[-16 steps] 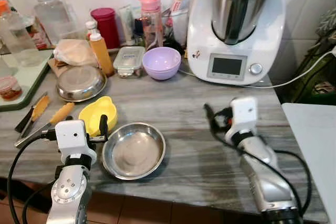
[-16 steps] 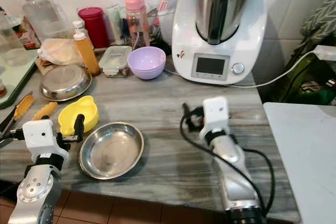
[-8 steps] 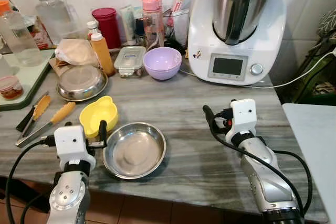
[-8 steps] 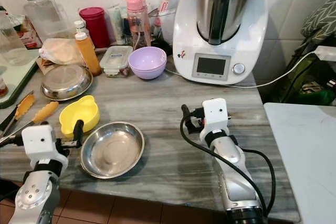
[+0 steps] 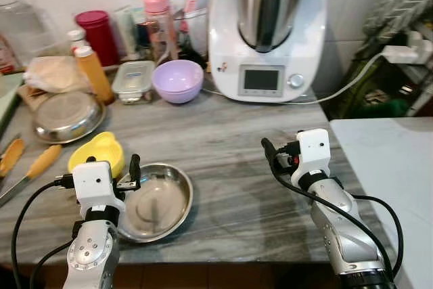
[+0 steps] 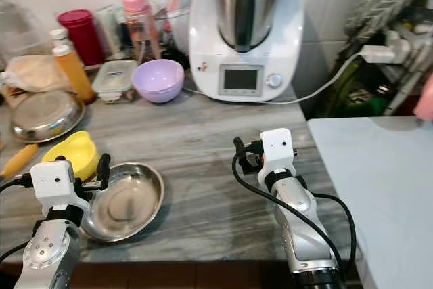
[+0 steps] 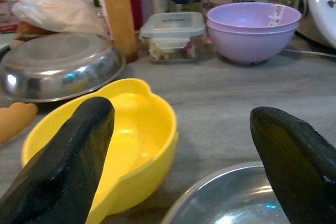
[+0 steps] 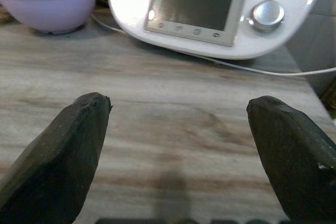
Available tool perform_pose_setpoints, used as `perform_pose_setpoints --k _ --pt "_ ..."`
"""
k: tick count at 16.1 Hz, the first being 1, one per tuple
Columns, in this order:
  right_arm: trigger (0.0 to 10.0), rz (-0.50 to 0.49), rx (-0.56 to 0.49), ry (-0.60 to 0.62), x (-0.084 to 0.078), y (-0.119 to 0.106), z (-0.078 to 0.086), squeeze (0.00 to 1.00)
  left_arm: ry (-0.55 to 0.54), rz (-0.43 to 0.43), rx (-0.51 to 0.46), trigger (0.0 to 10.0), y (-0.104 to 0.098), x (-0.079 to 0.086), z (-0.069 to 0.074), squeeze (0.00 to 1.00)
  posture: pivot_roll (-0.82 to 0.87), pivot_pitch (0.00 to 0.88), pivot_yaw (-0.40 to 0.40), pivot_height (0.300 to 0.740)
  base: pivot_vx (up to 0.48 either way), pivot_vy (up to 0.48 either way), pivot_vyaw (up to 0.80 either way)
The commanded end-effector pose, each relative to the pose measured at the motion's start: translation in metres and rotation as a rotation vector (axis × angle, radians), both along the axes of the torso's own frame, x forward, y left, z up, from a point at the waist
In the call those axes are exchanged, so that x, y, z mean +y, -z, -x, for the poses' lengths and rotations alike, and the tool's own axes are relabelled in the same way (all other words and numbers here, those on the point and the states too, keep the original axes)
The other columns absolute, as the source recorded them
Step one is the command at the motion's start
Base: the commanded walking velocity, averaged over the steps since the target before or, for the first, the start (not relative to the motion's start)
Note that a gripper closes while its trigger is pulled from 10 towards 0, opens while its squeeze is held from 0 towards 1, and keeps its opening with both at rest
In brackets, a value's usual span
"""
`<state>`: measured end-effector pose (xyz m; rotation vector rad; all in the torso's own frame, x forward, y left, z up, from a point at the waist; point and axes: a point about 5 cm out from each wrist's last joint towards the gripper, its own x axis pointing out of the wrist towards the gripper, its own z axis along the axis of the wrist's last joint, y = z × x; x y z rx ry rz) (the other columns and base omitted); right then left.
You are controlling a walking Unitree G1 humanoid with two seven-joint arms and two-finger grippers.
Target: Setting the table
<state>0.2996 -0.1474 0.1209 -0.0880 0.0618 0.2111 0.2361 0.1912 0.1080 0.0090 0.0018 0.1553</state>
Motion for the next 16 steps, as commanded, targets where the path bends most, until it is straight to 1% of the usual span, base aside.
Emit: perform_pose_setpoints --k 1,3,5,7,11,16 --pt "10.0 -0.004 -0.004 -0.008 0.0011 -0.002 0.001 0.0 -0.007 -0.001 0.015 10.0 0.0012 0.0017 -0.0002 0.0 -0.2 0.0 0.049 0.74 0.0 0.0 -0.77" --pt "10.0 -0.01 -0.01 -0.008 0.0011 -0.0027 0.001 0.0 -0.014 -0.001 0.02 10.0 0.0013 0.0022 -0.0014 0.0 -0.2 0.0 0.05 0.74 0.0 0.0 -0.23" --pt "10.0 -0.018 -0.018 -0.006 0.0012 -0.0042 0.0006 0.0 -0.022 -0.002 0.026 10.0 0.0014 0.0026 -0.0032 0.0 -0.21 0.0 0.051 0.74 -0.264 0.0 0.0" --pt "10.0 -0.031 -0.013 0.0 0.0015 -0.003 0.0006 0.0 -0.023 -0.004 0.027 10.0 0.0 0.0031 -0.0058 0.0 -0.2 0.0 0.054 0.74 -0.302 0.0 0.0" --pt "10.0 -0.041 -0.003 0.007 0.0018 -0.0001 0.0012 0.0 -0.025 -0.009 0.033 10.0 -0.0006 0.004 -0.0058 0.0 -0.19 0.0 0.058 0.74 -0.323 0.0 0.0" --pt "10.0 -0.08 0.013 0.006 0.0038 0.0022 0.0009 0.0 -0.029 -0.019 0.034 10.0 -0.0023 0.0059 -0.0052 0.0 -0.19 0.0 0.061 0.74 -0.328 0.0 0.0"
